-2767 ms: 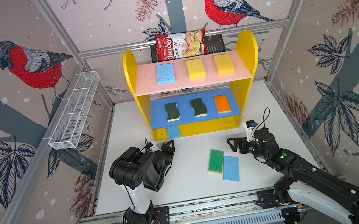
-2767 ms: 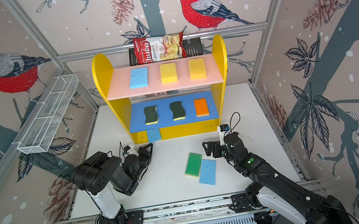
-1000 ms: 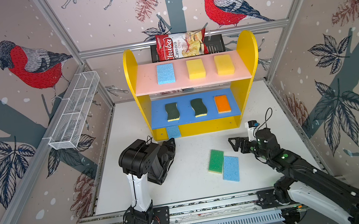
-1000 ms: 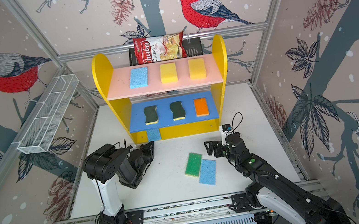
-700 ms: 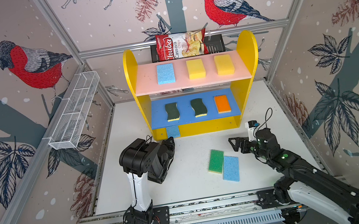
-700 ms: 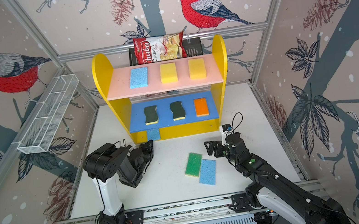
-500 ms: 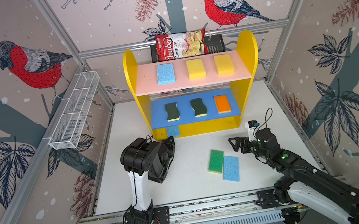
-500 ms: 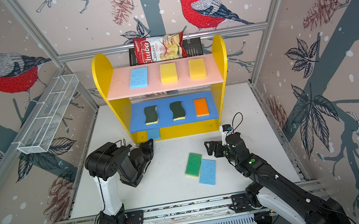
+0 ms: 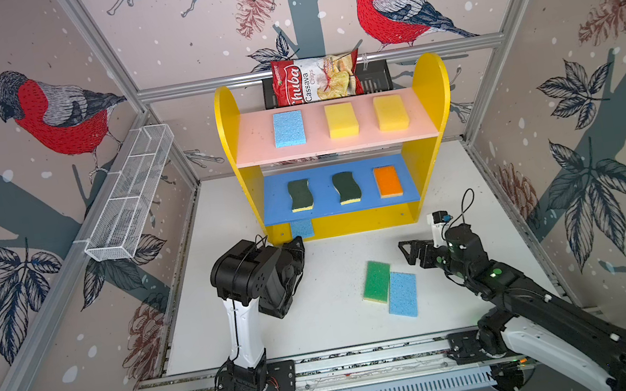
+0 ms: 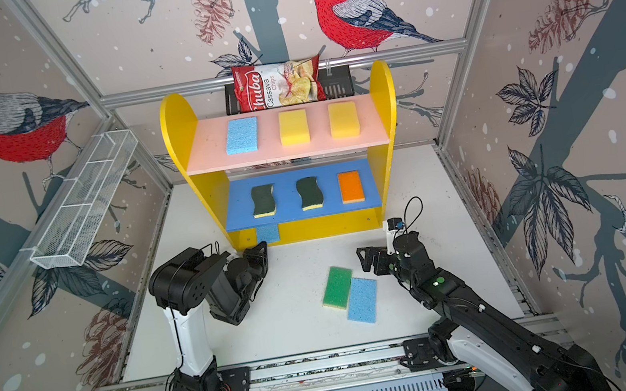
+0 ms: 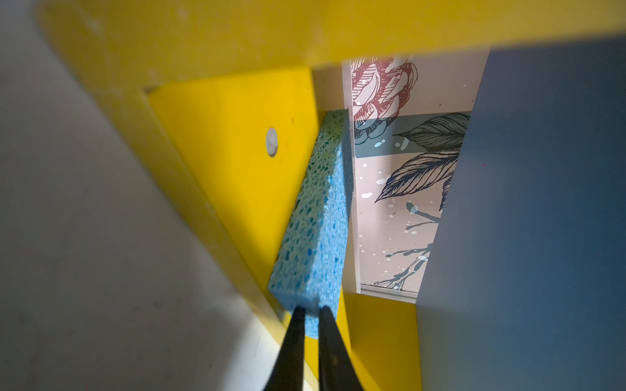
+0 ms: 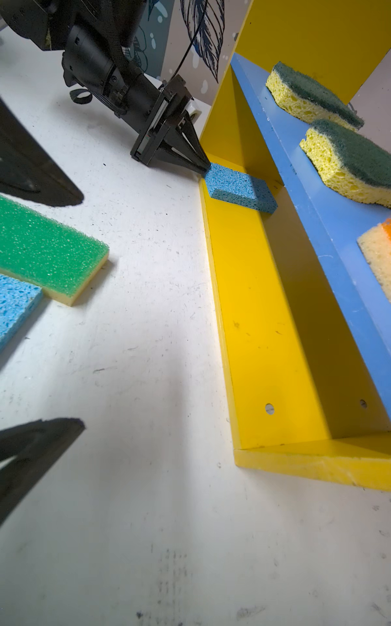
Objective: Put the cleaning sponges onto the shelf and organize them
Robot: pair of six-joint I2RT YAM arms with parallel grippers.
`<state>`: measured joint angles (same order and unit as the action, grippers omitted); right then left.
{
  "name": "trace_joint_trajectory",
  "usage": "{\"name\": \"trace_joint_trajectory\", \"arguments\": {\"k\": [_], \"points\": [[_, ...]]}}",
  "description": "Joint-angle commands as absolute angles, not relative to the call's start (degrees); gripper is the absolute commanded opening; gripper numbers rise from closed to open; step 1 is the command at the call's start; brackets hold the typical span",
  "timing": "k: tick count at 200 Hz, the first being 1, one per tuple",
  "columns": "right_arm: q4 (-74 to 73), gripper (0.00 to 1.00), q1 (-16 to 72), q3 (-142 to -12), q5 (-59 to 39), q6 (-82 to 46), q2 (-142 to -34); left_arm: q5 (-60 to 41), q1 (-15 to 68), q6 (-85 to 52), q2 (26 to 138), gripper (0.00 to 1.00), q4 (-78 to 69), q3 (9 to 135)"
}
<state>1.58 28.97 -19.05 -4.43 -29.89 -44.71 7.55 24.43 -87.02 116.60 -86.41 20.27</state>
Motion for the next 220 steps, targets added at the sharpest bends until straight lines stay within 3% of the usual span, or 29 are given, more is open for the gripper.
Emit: {"name": "trace_joint_trajectory", "arguments": {"k": [1,220], "points": [[1.0,0.97,28.9,-19.1,-4.0,-29.7,-44.9,9.1,24.2,-86.0,116.3,0.12,-77.3,20.9],[0.7,0.97,28.6,-19.2,-4.6,-29.5,-46.2,10.9,23.8,-86.0,116.9,0.13,-71.9,24.0]]}}
